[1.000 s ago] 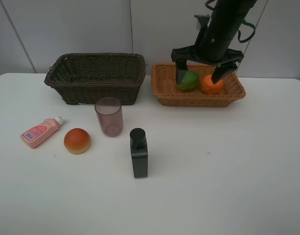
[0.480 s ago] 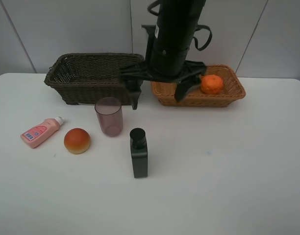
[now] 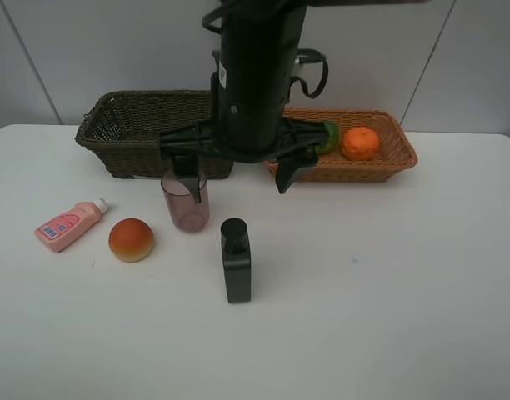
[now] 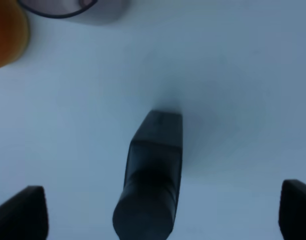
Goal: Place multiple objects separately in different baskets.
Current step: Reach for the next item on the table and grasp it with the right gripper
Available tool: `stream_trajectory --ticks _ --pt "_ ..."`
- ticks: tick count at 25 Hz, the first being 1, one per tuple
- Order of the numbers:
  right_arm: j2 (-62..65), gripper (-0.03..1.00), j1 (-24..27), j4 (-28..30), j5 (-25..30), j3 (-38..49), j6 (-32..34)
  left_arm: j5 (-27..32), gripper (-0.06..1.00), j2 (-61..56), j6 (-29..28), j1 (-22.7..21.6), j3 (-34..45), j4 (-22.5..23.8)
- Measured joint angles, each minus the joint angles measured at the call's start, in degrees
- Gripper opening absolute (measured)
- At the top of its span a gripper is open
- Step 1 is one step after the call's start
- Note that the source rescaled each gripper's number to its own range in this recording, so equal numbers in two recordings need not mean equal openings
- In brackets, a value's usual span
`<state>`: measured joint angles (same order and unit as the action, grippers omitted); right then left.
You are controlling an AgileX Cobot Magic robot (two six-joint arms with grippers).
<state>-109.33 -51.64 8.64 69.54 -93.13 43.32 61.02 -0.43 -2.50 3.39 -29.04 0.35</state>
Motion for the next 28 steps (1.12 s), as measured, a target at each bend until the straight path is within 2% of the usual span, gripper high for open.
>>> stream_trajectory --ticks 4,14,22,28 --pt "-1.14 1.0 -0.42 0.83 -0.07 0.0 2.17 0.0 1.0 0.0 0.0 0.0 0.0 0.0" --pt "-6.64 1.0 -1.67 -1.74 -1.69 0.29 2.4 0.0 1.0 0.0 0.0 0.0 0.0 0.0" --pt "-6.86 1.0 -1.62 -2.8 -7.74 7.42 2.47 0.0 1.0 0.0 0.0 0.0 0.0 0.0" --pt "-7.08 1.0 -1.62 -3.49 -10.55 8.14 2.52 0.0 1.0 0.0 0.0 0.0 0.0 0.0"
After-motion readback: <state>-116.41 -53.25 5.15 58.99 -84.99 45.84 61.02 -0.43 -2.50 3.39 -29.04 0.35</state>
